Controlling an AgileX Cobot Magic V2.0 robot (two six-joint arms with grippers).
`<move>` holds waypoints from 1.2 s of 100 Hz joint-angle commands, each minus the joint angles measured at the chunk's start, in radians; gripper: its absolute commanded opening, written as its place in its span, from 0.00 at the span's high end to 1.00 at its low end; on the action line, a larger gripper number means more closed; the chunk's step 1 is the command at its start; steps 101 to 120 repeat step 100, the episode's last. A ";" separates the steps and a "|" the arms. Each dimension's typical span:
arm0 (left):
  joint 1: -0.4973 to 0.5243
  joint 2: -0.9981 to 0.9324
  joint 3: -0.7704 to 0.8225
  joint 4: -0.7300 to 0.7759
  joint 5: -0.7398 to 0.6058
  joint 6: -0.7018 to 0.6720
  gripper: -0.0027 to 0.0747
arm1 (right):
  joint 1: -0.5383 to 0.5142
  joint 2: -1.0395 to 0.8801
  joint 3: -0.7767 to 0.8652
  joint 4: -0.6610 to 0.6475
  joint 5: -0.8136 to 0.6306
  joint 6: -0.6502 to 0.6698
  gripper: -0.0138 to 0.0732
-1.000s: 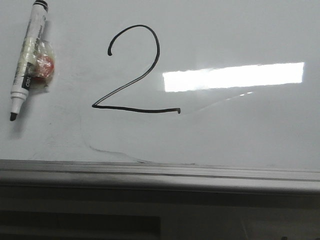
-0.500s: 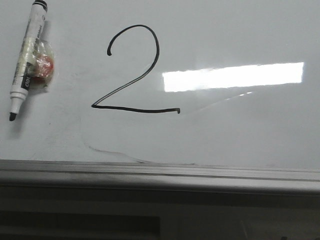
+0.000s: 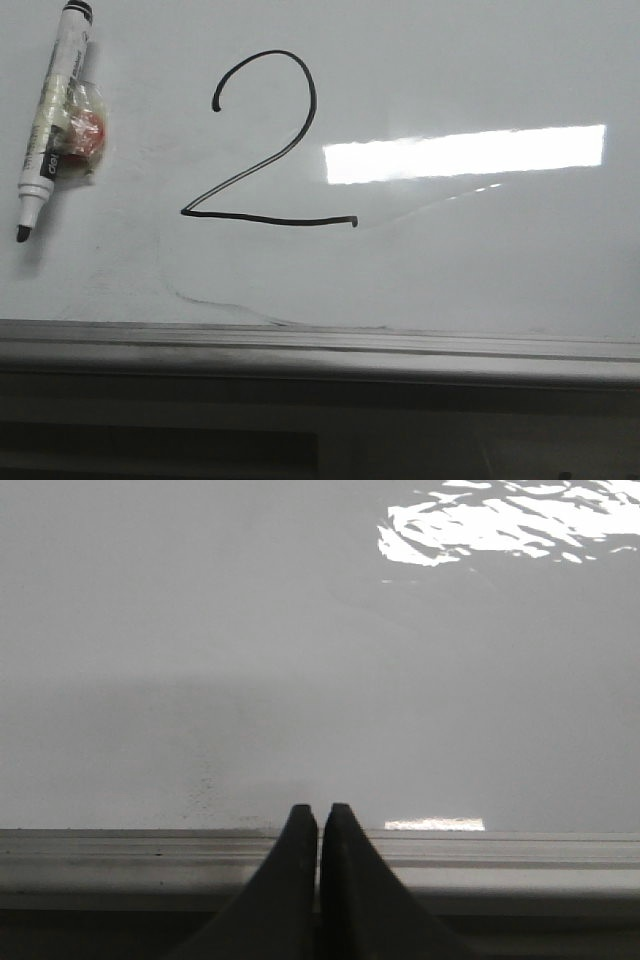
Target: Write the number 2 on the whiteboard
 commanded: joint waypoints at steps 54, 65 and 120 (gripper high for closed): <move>0.002 -0.025 0.028 0.004 -0.052 -0.012 0.99 | -0.246 -0.183 0.057 -0.014 0.326 0.001 0.91; 0.002 -0.025 0.028 0.004 -0.052 -0.012 0.99 | -0.246 -0.183 0.057 -0.014 0.326 0.001 0.91; 0.002 -0.025 0.028 0.004 -0.052 -0.012 0.99 | -0.246 -0.183 0.057 -0.014 0.326 0.001 0.91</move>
